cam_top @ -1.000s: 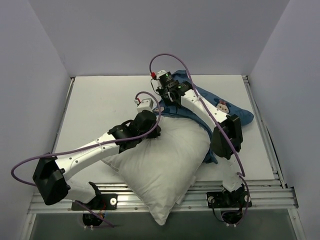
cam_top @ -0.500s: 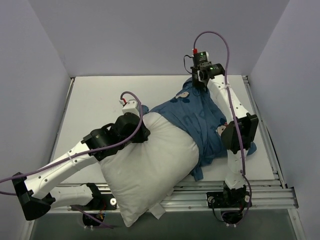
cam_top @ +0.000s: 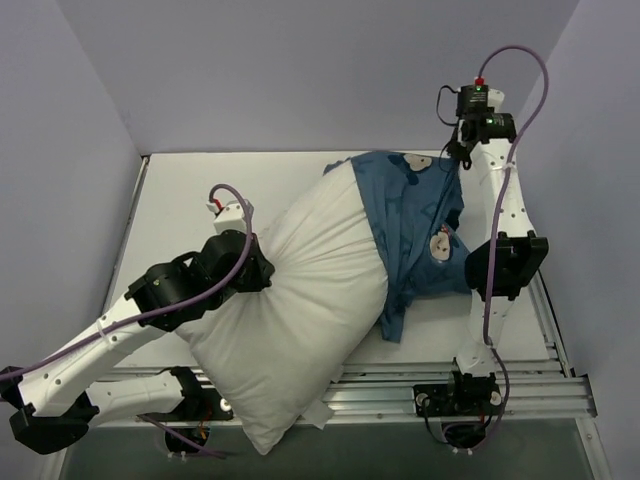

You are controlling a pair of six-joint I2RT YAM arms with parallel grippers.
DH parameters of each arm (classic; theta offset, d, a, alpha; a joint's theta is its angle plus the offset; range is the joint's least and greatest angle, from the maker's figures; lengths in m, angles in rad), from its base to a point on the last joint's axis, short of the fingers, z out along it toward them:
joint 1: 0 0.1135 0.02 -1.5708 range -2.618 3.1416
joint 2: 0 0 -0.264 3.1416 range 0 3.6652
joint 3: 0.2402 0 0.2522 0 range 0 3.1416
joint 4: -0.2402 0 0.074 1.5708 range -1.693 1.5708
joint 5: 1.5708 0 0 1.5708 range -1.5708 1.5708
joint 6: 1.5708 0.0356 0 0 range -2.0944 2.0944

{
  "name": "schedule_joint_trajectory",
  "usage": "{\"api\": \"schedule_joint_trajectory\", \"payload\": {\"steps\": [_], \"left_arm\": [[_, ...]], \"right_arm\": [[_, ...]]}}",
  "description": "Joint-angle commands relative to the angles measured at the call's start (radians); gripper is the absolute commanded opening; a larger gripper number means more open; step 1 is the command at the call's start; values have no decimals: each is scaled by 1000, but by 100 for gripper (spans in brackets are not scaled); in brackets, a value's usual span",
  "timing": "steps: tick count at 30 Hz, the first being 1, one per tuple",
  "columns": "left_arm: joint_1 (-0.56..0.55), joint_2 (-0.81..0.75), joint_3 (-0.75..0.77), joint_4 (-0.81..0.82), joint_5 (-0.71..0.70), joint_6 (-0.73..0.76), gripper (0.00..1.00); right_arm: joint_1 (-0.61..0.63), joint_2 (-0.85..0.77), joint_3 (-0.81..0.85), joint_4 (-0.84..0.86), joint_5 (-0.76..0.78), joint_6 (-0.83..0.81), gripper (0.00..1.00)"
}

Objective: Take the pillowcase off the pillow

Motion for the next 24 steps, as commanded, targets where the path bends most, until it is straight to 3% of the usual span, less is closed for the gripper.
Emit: {"api": "schedule_joint_trajectory", "payload": {"steps": [1, 7, 13, 19, 24], "left_arm": [[19, -98, 74, -378, -143, 35, 2], [146, -61, 64, -320, -138, 140, 2], [284, 19, 61, -67, -88, 300, 2], [381, 200, 184, 73, -58, 392, 2], [503, 305, 245, 161, -10, 410, 2]], "right_arm": [[-122, -62, 22, 281, 346, 17, 0], [-122, -206, -160, 430, 172, 46, 0], [-111, -297, -369, 573, -131, 57, 0], [-111, -375, -577, 608, -152, 111, 0], [-111, -377, -584, 575, -181, 79, 0]]}}
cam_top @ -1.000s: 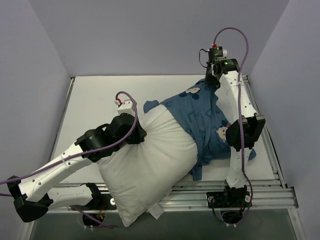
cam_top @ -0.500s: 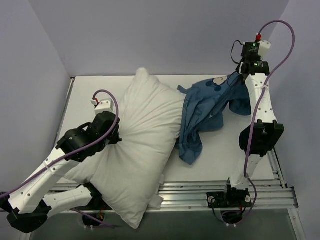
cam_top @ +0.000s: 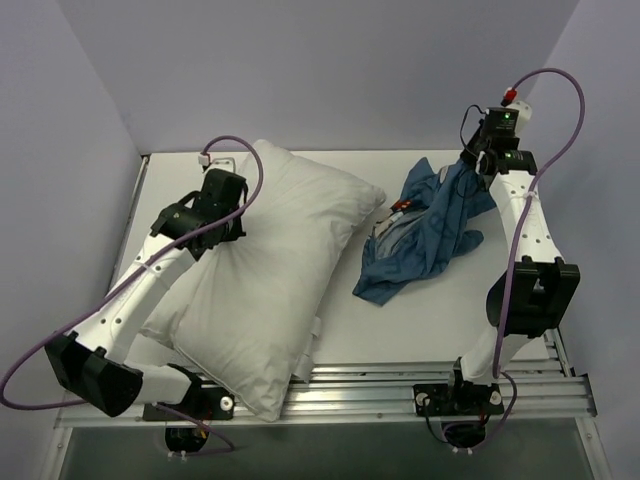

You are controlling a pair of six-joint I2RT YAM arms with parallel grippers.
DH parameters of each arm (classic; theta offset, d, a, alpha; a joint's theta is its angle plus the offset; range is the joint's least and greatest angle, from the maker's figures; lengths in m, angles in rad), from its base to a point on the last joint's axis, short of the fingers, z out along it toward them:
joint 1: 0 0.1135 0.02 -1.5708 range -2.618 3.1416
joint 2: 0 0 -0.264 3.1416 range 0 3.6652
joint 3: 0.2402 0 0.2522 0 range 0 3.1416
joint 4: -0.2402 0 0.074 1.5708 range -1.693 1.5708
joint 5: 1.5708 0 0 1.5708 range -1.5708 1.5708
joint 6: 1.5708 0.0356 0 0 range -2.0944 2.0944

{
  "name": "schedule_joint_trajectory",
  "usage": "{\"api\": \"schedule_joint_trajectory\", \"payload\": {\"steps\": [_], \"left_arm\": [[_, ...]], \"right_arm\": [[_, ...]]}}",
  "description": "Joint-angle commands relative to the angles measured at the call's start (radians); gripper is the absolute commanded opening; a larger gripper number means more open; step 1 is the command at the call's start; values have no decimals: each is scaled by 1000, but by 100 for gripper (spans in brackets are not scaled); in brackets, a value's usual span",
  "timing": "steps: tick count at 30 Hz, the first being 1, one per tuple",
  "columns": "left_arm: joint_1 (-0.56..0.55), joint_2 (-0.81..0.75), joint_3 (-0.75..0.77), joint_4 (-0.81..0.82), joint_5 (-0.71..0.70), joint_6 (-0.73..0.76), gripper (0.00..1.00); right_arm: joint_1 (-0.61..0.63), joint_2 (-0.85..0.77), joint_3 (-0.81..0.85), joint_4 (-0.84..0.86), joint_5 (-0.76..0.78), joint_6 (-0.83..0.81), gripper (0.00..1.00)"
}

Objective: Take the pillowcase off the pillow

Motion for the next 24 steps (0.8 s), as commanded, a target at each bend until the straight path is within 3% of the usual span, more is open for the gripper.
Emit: {"api": "schedule_joint_trajectory", "payload": {"steps": [1, 7, 11, 17, 21, 24], "left_arm": [[82, 27, 108, 216, 10, 46, 2], [220, 177, 228, 219, 67, 35, 2], [301, 225, 309, 213, 78, 37, 2], [410, 282, 373, 187, 65, 25, 2], [420, 300, 400, 179, 85, 23, 2], [420, 280, 372, 190, 96, 22, 2]], "right_arm": [[6, -24, 53, -7, -35, -21, 0], [39, -95, 164, 31, -23, -81, 0], [37, -92, 331, 71, 101, -184, 0], [42, -104, 344, 496, 327, -276, 0], [66, -61, 354, 773, 387, -452, 0], [66, -38, 391, 718, 283, -486, 0]]}}
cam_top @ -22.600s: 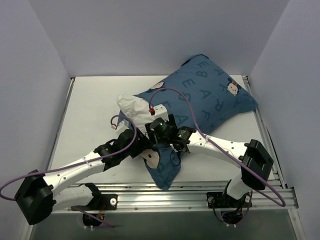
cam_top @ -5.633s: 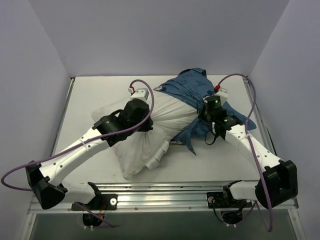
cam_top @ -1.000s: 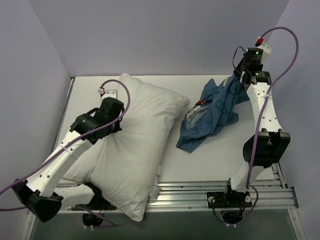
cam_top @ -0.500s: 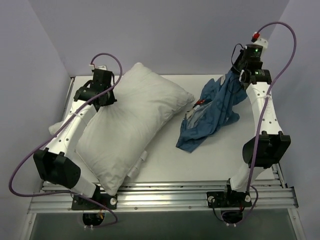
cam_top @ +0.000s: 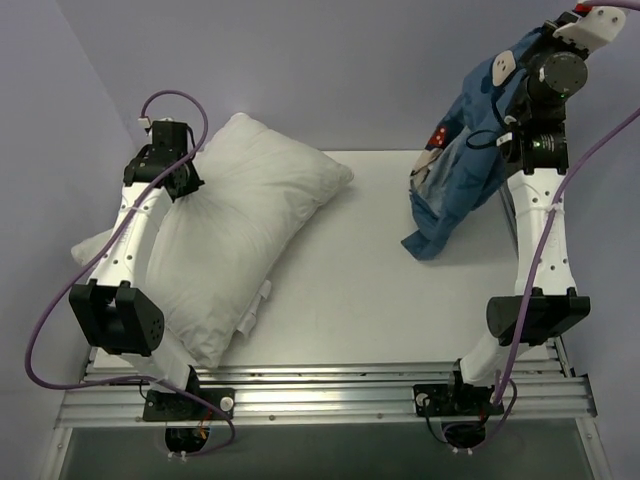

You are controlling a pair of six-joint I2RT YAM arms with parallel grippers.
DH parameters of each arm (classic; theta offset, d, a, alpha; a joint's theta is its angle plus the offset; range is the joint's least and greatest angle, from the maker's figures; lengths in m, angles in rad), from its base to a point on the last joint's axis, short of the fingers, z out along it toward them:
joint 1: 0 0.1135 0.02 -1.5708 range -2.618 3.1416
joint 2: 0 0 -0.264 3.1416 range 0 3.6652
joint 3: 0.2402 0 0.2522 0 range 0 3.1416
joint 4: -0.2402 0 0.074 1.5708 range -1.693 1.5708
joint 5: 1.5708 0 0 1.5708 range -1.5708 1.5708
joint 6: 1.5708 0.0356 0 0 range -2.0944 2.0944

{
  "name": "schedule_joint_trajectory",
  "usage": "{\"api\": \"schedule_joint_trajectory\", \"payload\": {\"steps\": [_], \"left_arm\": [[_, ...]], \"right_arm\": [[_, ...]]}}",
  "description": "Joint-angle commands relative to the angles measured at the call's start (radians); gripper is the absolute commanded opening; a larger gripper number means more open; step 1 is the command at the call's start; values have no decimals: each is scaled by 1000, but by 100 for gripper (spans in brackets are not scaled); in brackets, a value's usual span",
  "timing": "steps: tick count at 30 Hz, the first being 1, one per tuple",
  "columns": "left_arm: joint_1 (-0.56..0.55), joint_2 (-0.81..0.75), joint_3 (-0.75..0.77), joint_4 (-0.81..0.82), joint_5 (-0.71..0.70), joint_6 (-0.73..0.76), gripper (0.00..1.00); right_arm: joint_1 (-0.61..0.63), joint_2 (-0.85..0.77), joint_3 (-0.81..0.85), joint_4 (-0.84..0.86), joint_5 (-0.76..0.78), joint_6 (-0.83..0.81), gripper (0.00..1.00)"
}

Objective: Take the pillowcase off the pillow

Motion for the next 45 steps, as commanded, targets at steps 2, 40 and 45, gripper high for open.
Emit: {"api": "schedule_joint_trajectory", "payload": {"steps": [2, 40, 45], "left_arm": [[1, -74, 23, 123, -31, -10, 2], [1, -866, -150, -160, 183, 24, 94], [3, -910, -135, -187, 170, 26, 94]], "right_arm": [[47, 19, 19, 96, -98, -124, 0], [1139, -382, -1126, -535, -154, 540, 83], [982, -397, -854, -661, -38, 367, 99]]}}
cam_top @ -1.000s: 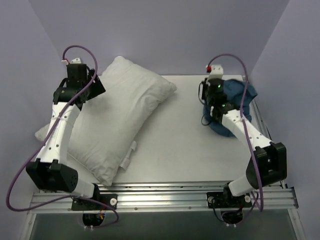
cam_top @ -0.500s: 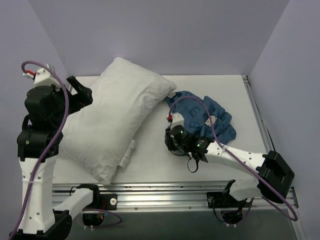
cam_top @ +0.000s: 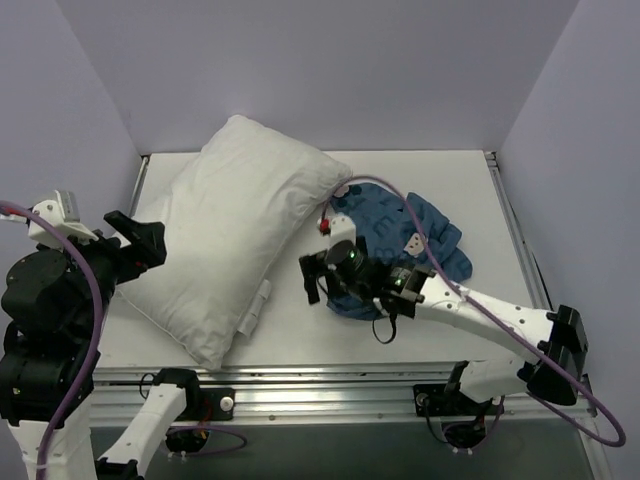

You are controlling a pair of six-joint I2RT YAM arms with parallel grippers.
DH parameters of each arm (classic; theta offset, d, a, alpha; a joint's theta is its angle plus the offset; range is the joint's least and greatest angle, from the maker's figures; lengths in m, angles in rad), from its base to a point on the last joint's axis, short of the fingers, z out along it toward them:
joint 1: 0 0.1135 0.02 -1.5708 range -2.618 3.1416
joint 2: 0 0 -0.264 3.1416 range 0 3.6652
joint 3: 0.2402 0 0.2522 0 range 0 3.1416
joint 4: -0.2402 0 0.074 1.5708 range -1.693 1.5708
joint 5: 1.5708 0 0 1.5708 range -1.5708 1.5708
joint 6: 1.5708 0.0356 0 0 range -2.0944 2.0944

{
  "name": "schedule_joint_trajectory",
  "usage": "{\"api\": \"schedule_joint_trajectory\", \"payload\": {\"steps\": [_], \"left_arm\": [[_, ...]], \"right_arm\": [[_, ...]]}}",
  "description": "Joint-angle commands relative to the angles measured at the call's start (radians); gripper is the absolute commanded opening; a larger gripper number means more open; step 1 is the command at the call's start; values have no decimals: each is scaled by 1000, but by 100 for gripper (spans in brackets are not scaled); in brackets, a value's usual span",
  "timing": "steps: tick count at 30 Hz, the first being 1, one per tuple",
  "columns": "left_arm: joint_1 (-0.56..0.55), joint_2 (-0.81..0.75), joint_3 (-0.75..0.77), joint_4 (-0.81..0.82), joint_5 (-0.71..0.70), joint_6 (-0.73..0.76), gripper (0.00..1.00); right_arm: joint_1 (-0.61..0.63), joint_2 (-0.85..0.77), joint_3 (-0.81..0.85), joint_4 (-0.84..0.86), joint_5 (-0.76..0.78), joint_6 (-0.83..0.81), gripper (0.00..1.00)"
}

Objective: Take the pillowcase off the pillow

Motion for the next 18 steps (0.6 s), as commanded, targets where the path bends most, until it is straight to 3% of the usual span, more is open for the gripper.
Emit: {"api": "schedule_joint_trajectory", "payload": {"steps": [1, 10, 14, 18], "left_arm": [[2, -9, 19, -38, -16, 18, 94], [-9, -28, 187, -142, -119, 78, 94], [-29, -52, 232, -165, -223, 86, 94], [-76, -75, 264, -193, -281, 86, 94]], "right_arm": [[-146, -50, 204, -133, 163, -129, 100], [-621, -105, 552, -231, 258, -189, 100], [-714, -182, 664, -277, 358, -215, 100], [-723, -275, 737, -316, 424, -230, 100]]}}
